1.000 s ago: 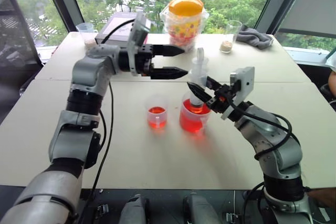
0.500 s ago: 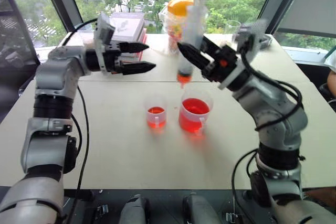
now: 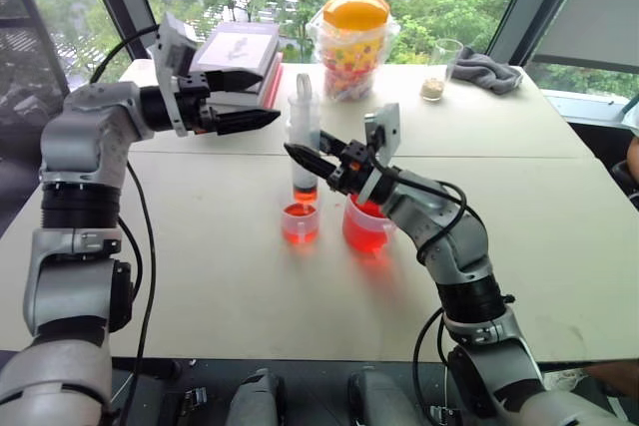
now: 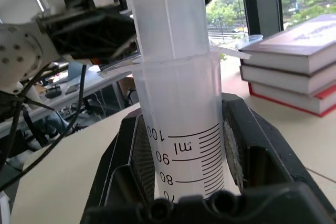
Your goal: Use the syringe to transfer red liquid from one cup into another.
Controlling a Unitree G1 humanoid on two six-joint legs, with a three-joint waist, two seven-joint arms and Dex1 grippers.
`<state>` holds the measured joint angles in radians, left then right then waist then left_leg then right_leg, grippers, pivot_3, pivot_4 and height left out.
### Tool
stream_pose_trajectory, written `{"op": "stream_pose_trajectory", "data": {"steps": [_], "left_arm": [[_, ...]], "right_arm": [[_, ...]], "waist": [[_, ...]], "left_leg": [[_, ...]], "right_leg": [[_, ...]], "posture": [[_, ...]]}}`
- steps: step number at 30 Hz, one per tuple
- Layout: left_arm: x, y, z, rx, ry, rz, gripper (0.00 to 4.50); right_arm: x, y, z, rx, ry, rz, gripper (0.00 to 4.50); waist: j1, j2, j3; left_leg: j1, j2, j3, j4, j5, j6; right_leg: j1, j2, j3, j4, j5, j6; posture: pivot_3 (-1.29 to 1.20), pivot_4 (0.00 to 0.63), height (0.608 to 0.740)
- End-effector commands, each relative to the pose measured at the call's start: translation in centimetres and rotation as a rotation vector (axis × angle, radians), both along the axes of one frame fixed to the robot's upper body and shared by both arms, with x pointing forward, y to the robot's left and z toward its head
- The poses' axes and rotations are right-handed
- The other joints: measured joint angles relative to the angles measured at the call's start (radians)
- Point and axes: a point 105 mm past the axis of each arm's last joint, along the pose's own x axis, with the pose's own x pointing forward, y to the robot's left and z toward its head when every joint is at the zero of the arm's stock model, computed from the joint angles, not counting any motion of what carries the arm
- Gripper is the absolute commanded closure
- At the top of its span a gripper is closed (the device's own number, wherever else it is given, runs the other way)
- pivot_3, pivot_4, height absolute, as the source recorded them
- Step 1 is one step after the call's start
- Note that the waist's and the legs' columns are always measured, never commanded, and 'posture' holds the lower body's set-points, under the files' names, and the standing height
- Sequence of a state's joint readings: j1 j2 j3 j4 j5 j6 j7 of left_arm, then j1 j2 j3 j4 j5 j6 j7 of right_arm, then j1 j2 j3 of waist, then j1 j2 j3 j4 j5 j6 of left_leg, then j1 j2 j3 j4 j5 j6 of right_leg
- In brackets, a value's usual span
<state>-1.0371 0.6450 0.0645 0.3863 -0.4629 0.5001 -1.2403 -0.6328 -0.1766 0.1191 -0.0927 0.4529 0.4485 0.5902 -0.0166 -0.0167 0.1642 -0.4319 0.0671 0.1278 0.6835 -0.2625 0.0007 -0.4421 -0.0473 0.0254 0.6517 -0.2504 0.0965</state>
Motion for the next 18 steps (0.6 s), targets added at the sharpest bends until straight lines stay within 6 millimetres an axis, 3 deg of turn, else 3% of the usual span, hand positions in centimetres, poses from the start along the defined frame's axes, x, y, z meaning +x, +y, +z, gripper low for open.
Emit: {"op": "stream_pose_trajectory", "data": {"steps": [1,10,16,18], "left_arm": [[-0.5,-0.6,2.6,-0.04,-0.078,-0.026,0.03],[0.5,-2.8,3.1,-0.056,-0.089,-0.073,0.03],[1.0,-4.3,1.7,0.009,-0.079,-0.108,0.03],[1.0,-4.8,1.6,0.002,-0.073,-0.124,0.55]], "right_arm": [[-0.6,0.2,1.7,0.028,-0.079,0.01,3.08],[-1.0,0.4,1.2,0.008,-0.085,0.005,3.08],[-1.1,0.5,1.4,0.003,-0.094,0.004,3.08],[-1.1,0.5,1.5,0.003,-0.096,0.003,3.08]], "waist": [[0.0,0.0,0.0],[-0.001,0.0,0.0],[0.0,0.0,0.0],[0.0,0.0,0.0]], "left_leg": [[0.0,0.0,0.0,0.0,0.0,0.0],[0.0,0.0,0.0,0.0,0.0,0.0],[0.0,0.0,0.0,0.0,0.0,0.0],[0.0,0.0,0.0,0.0,0.0,0.0]], "right_leg": [[0.0,0.0,0.0,0.0,0.0,0.0],[0.0,0.0,0.0,0.0,0.0,0.0],[0.0,0.0,0.0,0.0,0.0,0.0],[0.0,0.0,0.0,0.0,0.0,0.0]], "posture": [[0.0,0.15,0.74],[0.0,0.15,0.74],[0.0,0.15,0.74],[0.0,0.15,0.74]]}}
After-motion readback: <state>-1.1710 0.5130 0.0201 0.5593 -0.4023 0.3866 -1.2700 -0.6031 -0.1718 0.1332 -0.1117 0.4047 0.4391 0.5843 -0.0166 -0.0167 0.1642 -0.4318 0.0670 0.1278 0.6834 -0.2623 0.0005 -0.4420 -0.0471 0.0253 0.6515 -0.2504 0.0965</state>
